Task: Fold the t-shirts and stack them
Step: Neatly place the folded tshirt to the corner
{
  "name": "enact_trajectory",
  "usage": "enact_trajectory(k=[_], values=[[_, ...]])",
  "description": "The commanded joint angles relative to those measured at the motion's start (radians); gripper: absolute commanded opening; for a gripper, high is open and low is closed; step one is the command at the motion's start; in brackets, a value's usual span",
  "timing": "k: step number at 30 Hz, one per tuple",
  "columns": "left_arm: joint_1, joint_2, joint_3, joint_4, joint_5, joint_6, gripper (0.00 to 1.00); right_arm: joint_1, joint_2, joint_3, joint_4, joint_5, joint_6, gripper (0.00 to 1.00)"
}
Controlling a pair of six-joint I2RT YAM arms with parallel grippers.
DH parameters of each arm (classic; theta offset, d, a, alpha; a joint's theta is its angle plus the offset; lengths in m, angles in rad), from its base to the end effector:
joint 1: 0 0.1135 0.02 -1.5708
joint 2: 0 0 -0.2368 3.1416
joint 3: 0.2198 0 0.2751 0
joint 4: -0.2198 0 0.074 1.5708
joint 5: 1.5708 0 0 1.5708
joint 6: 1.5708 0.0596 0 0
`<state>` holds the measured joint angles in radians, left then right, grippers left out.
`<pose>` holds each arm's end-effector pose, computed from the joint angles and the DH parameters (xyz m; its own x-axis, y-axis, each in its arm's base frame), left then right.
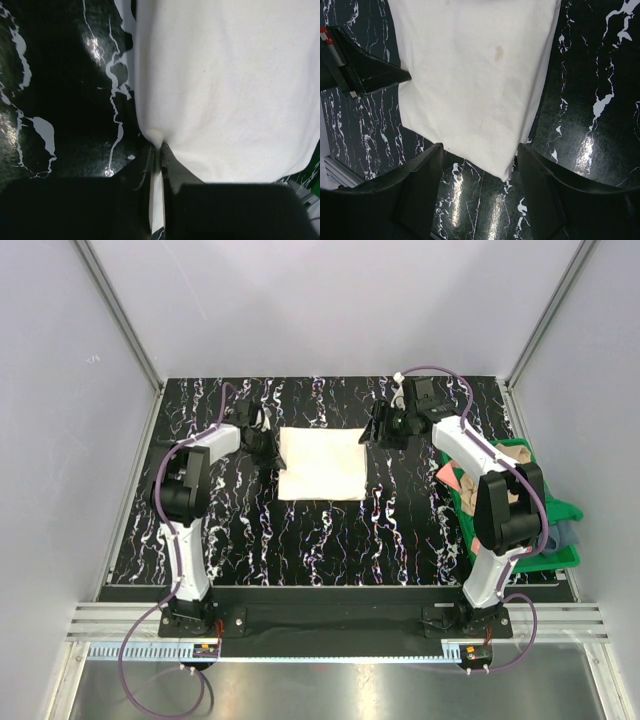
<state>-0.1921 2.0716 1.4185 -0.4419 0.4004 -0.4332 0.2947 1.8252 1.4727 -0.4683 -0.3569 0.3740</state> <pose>0.4298 -0.1073 0.0911 -0.9394 -0.2111 -0.2703 -0.0476 0.8608 -0.5068 0.4157 0.1479 0.2113 -0.8344 0.1045 -0.5411 -0.2097 0.8479 0.4870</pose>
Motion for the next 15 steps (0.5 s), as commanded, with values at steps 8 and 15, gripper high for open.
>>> enact_trajectory(k=[8, 15], values=[[0.066, 0.082, 0.316, -0.195, -0.268, 0.057, 0.0, 0.008, -0.01, -0.044, 0.049, -0.028, 0.013, 0.67], [0.241, 0.162, 0.45, -0.233, -0.307, 0.099, 0.0, 0.008, 0.002, -0.065, 0.109, -0.068, 0.045, 0.67]])
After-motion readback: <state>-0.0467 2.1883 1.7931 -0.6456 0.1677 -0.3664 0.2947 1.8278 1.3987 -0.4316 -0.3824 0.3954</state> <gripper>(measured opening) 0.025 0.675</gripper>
